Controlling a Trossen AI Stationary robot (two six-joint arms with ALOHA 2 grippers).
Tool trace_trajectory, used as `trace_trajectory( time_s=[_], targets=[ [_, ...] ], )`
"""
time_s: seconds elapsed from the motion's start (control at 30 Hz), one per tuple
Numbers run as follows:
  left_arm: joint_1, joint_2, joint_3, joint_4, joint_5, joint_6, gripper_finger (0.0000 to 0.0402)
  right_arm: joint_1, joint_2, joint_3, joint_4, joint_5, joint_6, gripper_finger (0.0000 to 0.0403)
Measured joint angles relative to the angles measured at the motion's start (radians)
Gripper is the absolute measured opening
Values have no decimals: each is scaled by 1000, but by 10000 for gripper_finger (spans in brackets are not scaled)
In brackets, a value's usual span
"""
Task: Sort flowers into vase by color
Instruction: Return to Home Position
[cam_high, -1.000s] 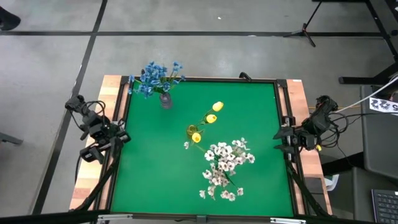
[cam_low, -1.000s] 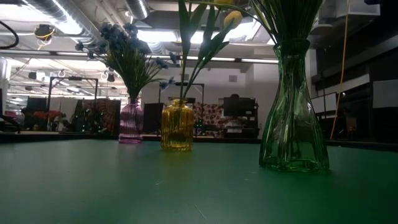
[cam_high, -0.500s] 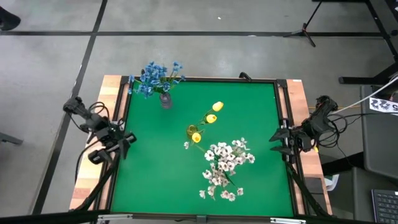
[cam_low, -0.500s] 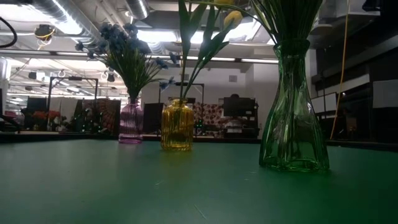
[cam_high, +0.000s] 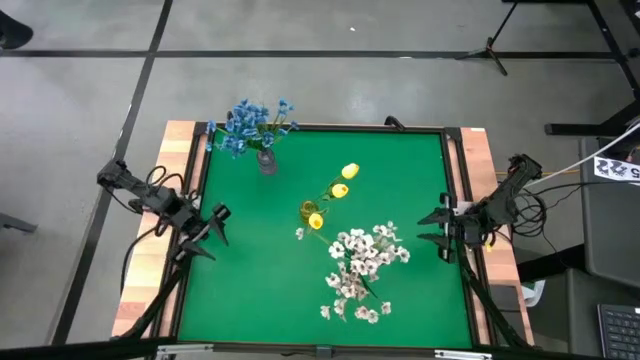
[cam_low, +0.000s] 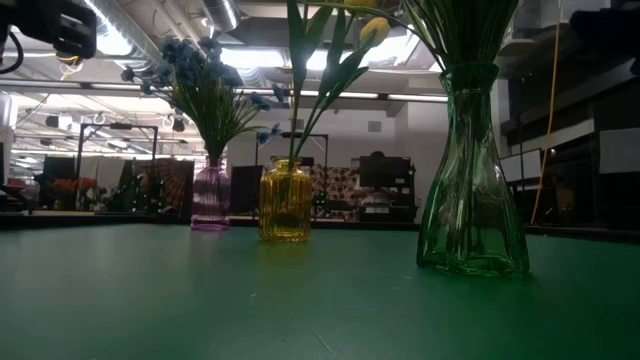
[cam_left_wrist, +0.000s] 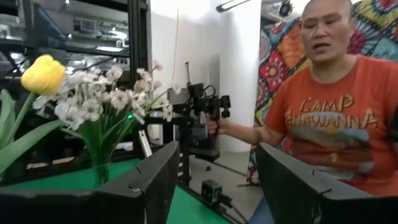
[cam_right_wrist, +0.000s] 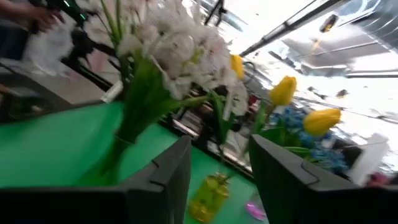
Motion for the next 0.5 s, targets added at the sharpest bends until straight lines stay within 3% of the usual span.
trace_trajectory(
  time_s=[0.27, 0.5],
  targets=[
    [88, 0, 0, -69, 0, 48, 210, 0, 0, -2, -62, 189, -72, 161],
    [219, 0, 0, -129, 0, 48, 210, 0, 0, -3, -110, 257, -78, 161]
  ],
)
